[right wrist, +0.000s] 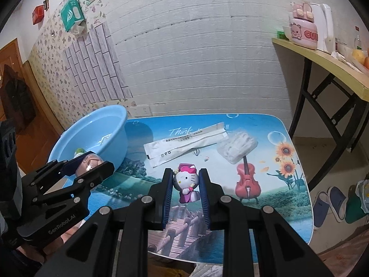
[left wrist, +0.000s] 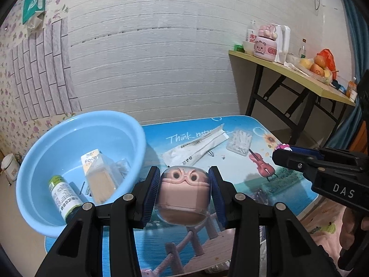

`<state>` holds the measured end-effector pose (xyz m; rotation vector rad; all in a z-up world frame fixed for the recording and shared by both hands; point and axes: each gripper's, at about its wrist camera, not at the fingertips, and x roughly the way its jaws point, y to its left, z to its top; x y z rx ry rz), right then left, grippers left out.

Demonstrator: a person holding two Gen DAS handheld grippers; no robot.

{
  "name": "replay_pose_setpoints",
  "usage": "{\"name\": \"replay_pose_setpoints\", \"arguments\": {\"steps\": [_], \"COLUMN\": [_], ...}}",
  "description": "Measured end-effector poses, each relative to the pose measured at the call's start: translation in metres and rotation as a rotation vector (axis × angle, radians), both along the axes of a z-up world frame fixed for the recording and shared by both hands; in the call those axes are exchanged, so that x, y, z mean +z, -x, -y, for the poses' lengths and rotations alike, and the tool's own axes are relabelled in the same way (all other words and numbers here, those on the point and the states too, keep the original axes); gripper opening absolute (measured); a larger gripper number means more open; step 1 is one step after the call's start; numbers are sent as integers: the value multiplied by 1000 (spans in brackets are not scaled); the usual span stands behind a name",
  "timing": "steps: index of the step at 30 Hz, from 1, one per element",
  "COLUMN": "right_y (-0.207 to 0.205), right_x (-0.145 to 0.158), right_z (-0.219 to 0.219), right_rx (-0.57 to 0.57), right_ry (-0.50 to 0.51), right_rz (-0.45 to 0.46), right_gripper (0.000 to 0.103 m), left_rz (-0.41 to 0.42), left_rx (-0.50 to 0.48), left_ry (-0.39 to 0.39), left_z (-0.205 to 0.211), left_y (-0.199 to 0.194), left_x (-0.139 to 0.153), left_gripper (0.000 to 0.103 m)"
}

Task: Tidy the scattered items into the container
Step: 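Carry the pig case and figure over the basin with both grippers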

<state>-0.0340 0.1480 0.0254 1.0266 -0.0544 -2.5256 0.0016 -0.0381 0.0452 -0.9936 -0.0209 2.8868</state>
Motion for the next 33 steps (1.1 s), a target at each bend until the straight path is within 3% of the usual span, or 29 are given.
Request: {"name": "replay_pose_setpoints", "arguments": {"steps": [15,33], "right_y": [3,7], "right_x": [15,37], "right_z": [37,107], "right_rx": [58,168], "right_ry": [4,-13], "right_rz": [-25,-79], "right_gripper": [23,23], "left_rz": [-64,-92], "left_rx": [68,199], "left_ry": [20,-4], "left_z": [43,129], "left_y": [-6,-8], "left_x": [29,38], "left_gripper": [41,41]}}
